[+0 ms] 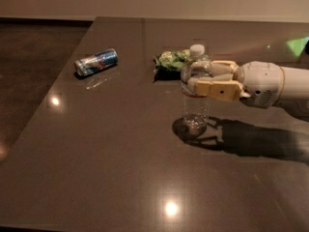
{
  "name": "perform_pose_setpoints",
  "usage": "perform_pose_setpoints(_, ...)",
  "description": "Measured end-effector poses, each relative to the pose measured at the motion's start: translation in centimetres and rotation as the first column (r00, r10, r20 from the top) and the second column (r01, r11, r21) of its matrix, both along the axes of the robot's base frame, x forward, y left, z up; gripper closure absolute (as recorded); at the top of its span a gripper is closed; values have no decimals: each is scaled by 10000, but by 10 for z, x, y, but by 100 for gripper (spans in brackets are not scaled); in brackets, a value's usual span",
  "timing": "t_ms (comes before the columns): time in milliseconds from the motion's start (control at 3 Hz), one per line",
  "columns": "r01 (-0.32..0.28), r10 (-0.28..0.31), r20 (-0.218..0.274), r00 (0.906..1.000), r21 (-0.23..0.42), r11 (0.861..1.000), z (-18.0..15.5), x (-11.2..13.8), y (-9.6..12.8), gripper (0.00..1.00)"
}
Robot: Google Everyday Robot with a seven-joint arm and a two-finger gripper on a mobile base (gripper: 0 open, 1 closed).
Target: Place water bottle upright
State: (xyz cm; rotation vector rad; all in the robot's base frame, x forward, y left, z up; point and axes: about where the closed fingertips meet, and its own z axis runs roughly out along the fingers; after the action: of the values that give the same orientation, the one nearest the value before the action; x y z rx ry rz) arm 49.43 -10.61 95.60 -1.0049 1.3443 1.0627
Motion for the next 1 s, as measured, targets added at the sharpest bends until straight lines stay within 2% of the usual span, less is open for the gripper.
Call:
perform_pose_setpoints(333,-381,375,334,9987,155,9992,-4,-5,4,100)
perform_pose_setpoints(667,-772,731,910,9932,419,9961,-3,-10,7,100)
perform_pose_setpoints(1000,-1136,1073,1284,9859,427,9926,-5,-15,10,82)
